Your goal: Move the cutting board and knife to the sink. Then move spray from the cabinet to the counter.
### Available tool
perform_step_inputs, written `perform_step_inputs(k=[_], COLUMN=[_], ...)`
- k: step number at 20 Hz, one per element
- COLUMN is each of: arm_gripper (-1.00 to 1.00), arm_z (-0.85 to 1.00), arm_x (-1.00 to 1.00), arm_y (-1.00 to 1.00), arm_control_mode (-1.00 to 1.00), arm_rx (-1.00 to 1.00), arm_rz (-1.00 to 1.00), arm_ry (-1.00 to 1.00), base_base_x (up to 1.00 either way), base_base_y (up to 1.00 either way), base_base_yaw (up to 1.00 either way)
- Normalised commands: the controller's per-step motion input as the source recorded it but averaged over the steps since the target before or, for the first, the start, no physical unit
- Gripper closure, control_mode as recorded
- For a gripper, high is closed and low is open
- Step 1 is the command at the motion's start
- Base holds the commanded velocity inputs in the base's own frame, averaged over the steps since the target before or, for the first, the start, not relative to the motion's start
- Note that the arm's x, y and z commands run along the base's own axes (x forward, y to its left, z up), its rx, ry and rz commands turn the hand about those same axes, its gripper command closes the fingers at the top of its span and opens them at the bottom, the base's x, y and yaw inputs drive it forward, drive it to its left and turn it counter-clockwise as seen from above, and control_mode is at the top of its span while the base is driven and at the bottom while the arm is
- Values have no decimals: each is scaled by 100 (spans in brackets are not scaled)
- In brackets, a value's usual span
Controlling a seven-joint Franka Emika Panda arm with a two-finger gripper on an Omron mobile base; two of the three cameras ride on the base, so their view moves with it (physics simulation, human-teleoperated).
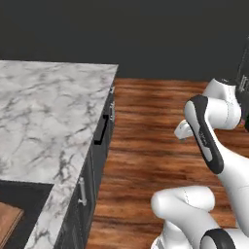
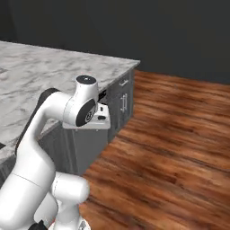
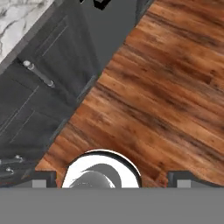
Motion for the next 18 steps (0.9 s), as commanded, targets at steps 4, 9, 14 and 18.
perform_step_inputs(k=[4, 9, 14, 18], arm_gripper=[-100, -100, -100, -100], arm_z=[0, 0, 0, 0], arm_x=[0, 0, 0, 0], arm_y=[0, 0, 0, 0], arm_control_mode=[100, 100, 100, 100], arm_rx=[0, 0, 0, 0], arm_rz=[0, 0, 0, 0], arm_ry=[0, 0, 0, 0], base_base_x=[0, 0, 18, 50], base_base_y=[3, 2, 16, 30], base_base_yaw=[-100, -100, -84, -53])
